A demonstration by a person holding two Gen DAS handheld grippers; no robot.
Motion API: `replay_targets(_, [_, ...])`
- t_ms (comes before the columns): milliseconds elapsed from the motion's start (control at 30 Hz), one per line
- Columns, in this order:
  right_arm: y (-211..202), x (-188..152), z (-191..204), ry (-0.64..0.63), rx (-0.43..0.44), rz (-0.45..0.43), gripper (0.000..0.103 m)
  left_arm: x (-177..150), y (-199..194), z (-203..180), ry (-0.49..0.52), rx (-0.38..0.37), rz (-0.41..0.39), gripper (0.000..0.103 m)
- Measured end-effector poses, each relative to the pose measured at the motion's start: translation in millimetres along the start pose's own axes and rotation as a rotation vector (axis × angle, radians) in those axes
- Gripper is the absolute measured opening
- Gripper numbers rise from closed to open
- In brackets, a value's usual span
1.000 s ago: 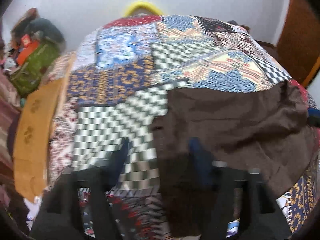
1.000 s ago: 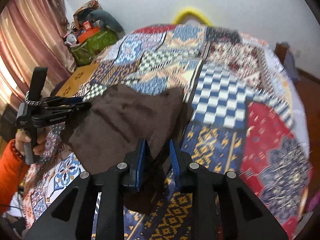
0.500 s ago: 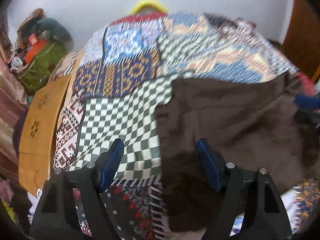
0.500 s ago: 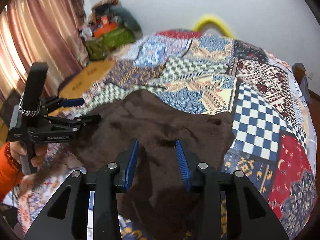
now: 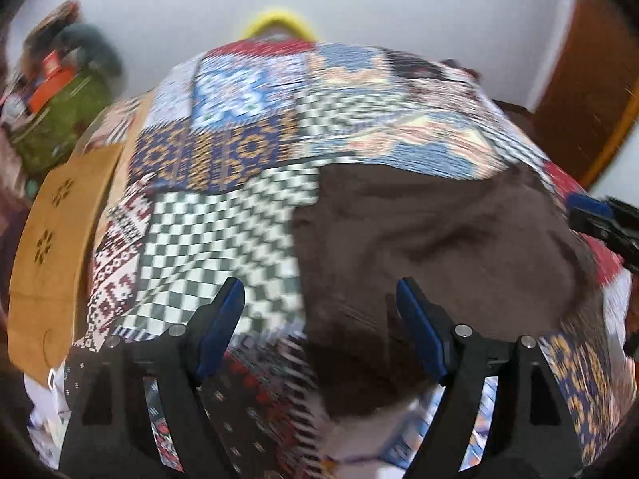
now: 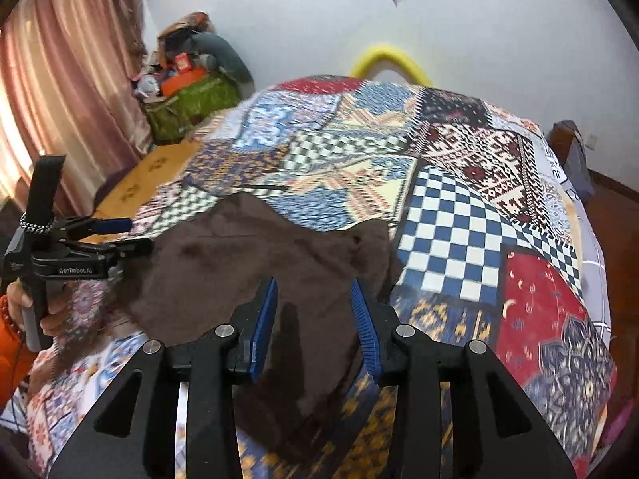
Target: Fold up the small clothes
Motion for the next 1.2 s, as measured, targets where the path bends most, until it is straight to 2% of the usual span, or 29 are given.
replay_targets(33, [-0.3,-3.4,2.8,0.008,0.006,0.001,0.035,-4.4,-3.7,-6.3,0.023,0.0,-0.002,0.078])
replay_targets(100, [0.6,-13.6,6.9,0.023,0.0,0.017,0.044,-15.1,-6.3,-17.3,0.067,0.019,0.005,0.078])
replay_targets(200, [1.8,-31.1,5.8,0.04,-0.032,0.051,0.045,-30.7,-3.0,-19.6,0.089,0.053,0.028,0.078])
replay_targets(367, [-7.0,-51.7,-5.9,0.093,-0.065,0.086,0.045,-46.9,-1.5,13.2,-0.012,0.037,0.085,0.078])
replay_targets(533, [-27.0,-56.5,-13.9,0.122,-0.086,0.069,0.045,-48.9,-18.5,44.2,-0.085,0.04,0.061,0.078])
replay_targets(567, [-29.0,-56.2,-14.0,0.125,-0.083,0.065,0.047,-45.4,-20.8,49.5,-0.11,0.03,0.055,0.078])
replay_targets(667, [-29.9,-49.8,-15.8,0.131,-0.076,0.041,0.059,-35.0,-16.3,54.7,-0.173,-0.034,0.069,0.078])
replay_targets(800, [-19.0,-37.8,-19.6,0.163,-0.044,0.033,0.059,-19.8,4.8,48.7,-0.252,-0.158,0.111,0.078])
replay_targets(867, [-9.7,-33.7,-22.6,0.171,-0.032,0.04,0.059,-14.7,18.8,43.0,-0.272,-0.197,0.133,0.078])
replay_targets(1033, [16.5,-29.4,-29.1,0.198,-0.003,0.065,0.059,-8.5,59.3,22.6,-0.234,-0.217,0.221,0.078])
replay_targets(1100, [22.8,-26.5,-29.6,0.202,0.009,0.057,0.06,-6.0,63.4,18.7,-0.225,-0.221,0.209,0.078])
replay_targets(1200, [31.0,-22.5,-30.1,0.214,0.04,0.047,0.062,-1.6,64.9,15.1,-0.217,-0.274,0.201,0.075])
Point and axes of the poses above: each gripper's, at about its wrist camera, not at the fingertips, and y roughly the way its jaws point, z to its left, x to its top, the point moved 1 cm from there along y, roughly the way its jaws point, and after that the axes turned 10 degrees about x, right-handed, at the moved point
